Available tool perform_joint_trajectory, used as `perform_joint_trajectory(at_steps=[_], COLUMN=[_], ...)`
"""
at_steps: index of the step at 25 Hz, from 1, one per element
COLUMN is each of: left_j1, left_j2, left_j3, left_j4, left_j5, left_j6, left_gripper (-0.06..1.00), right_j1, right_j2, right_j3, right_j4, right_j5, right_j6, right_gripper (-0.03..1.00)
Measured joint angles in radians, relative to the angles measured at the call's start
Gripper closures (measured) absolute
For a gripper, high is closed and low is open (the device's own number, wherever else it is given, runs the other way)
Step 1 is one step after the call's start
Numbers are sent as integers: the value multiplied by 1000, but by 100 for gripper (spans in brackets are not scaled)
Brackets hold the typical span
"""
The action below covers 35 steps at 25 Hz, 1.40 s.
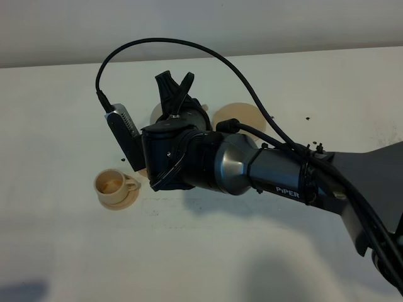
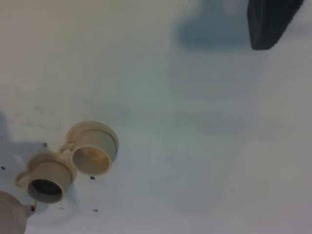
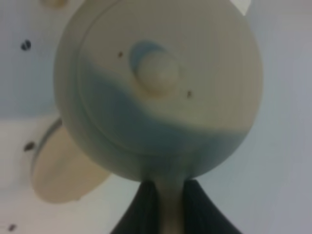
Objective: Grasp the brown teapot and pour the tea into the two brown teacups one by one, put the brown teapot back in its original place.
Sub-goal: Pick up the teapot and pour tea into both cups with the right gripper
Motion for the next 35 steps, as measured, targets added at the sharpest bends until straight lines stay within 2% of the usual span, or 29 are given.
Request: perform_joint_trajectory(at_steps=[5, 11, 17, 22, 24, 26, 31, 35], left_j1=[0, 0, 0, 0, 0, 0, 0, 0], left_j2=[0, 0, 0, 0, 0, 0, 0, 0], left_j3=[0, 0, 0, 0, 0, 0, 0, 0], left_j4=[0, 0, 0, 0, 0, 0, 0, 0], left_j5=[0, 0, 0, 0, 0, 0, 0, 0], left_j6=[0, 0, 0, 0, 0, 0, 0, 0], left_gripper=[51, 51, 51, 51, 51, 51, 51, 51], right_j1=[0, 0, 0, -1, -5, -17, -62, -86], right_j2=[0, 0, -9, -91, -128, -158, -169, -169], right_j3=[0, 0, 0, 0, 0, 0, 9, 50], right_j4=[14, 39, 113, 245, 326, 449, 715, 830], right_j5=[-8, -13, -15, -15, -13, -12, 8, -14], right_j6=[71, 227, 384, 470, 483, 484, 425, 383], right_gripper=[87, 87, 87, 87, 87, 87, 87, 87])
